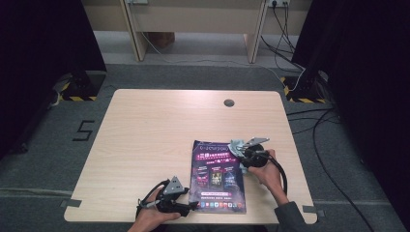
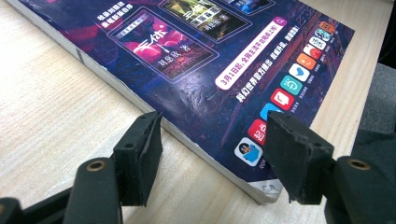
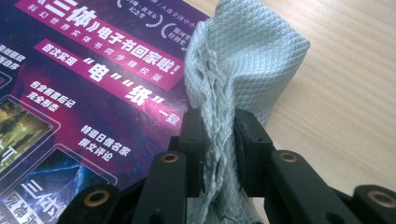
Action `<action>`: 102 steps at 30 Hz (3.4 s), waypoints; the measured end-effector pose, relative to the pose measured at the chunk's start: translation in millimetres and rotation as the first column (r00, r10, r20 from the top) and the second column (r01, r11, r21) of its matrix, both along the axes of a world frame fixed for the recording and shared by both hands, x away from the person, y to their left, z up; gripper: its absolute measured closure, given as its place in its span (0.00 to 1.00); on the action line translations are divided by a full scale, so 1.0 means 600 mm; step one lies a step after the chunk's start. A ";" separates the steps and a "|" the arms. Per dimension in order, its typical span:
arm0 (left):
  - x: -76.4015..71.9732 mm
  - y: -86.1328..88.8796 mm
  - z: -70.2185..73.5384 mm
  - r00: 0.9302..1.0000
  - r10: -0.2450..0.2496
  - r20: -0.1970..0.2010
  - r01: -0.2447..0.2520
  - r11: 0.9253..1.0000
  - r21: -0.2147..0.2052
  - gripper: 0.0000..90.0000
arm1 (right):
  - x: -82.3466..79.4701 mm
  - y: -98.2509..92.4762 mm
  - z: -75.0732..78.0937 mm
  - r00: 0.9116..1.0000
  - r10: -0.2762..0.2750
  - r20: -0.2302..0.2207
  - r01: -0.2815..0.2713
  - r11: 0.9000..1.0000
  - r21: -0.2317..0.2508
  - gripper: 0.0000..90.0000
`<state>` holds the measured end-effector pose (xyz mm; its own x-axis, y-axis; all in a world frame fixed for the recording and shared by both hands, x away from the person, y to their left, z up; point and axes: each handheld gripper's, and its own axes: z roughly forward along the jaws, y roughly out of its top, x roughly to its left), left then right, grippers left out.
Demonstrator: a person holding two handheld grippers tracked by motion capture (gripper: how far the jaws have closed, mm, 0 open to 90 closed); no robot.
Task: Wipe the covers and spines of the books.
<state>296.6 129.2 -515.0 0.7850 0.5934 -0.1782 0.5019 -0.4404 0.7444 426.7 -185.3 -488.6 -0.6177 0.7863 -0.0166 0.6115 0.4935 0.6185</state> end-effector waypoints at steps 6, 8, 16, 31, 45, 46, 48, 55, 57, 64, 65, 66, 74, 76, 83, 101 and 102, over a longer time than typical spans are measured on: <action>0.000 0.000 0.000 1.000 -0.002 0.001 0.002 1.000 0.000 0.40 | -0.004 0.023 0.006 0.999 0.031 0.020 -0.029 0.997 -0.078 0.83; 0.000 0.000 0.000 1.000 -0.002 0.000 0.002 1.000 0.002 0.40 | -0.008 0.028 0.006 0.999 0.029 0.027 -0.027 0.995 -0.093 0.83; 0.000 -0.002 0.000 1.000 0.000 0.001 0.000 1.000 -0.003 0.40 | -0.022 0.064 0.006 0.995 0.098 0.006 -0.097 0.994 -0.047 0.83; 0.000 -0.001 -0.001 1.000 -0.001 0.003 0.001 1.000 -0.002 0.40 | -0.065 0.226 -0.001 0.949 0.314 -0.003 -0.314 0.949 0.021 0.82; -0.003 0.002 0.004 0.999 -0.027 -0.026 0.027 1.000 0.005 0.41 | -0.049 0.120 0.002 0.979 0.206 -0.010 -0.206 0.979 0.007 0.84; -0.006 0.000 0.004 0.999 -0.035 -0.032 0.035 0.999 -0.003 0.41 | -0.046 0.084 0.003 0.987 0.159 -0.010 -0.159 0.987 0.007 0.84; -0.008 0.000 0.005 0.999 -0.042 -0.033 0.042 0.999 0.000 0.40 | -0.046 0.053 0.003 0.993 0.119 -0.009 -0.119 0.993 0.014 0.84; -0.022 -0.002 0.006 0.998 -0.060 -0.024 0.060 0.998 0.025 0.40 | -0.050 0.027 0.004 0.996 0.089 -0.013 -0.089 0.996 0.007 0.84; -0.022 -0.003 0.006 0.998 -0.058 -0.008 0.058 0.997 0.042 0.43 | -0.050 0.029 0.004 0.996 0.087 -0.007 -0.087 0.996 -0.002 0.84; -0.009 -0.015 0.006 0.999 -0.044 0.014 0.043 0.997 0.065 0.44 | -0.037 0.031 0.004 0.997 0.076 0.008 -0.076 0.997 -0.025 0.84; -0.009 -0.015 0.006 0.999 -0.044 0.014 0.043 0.997 0.065 0.44 | -0.037 0.031 0.004 0.997 0.076 0.008 -0.076 0.997 -0.025 0.84; -0.005 -0.017 0.006 0.999 -0.040 0.017 0.039 0.997 0.065 0.44 | -0.033 0.032 0.003 0.997 0.075 0.014 -0.074 0.997 -0.032 0.84; 0.014 -0.025 0.005 0.999 -0.023 0.033 0.020 0.997 0.074 0.44 | -0.008 0.051 0.003 0.999 0.040 0.031 -0.038 0.997 -0.067 0.82; 0.013 -0.025 0.005 0.999 -0.021 0.035 0.019 0.997 0.073 0.44 | -0.014 0.066 0.002 0.997 0.070 0.025 -0.069 0.996 -0.048 0.82; 0.012 -0.023 0.004 1.000 -0.005 0.030 0.003 0.998 0.063 0.44 | -0.044 0.145 0.000 0.978 0.206 0.023 -0.205 0.978 -0.023 0.82; 0.004 -0.001 0.004 1.000 0.005 0.015 -0.006 0.999 0.052 0.44 | -0.058 0.154 -0.002 0.969 0.247 -0.003 -0.247 0.969 0.033 0.83; 0.005 0.001 0.005 1.000 0.012 0.012 -0.013 0.998 0.054 0.43 | -0.053 0.128 -0.001 0.978 0.208 -0.002 -0.208 0.978 0.026 0.83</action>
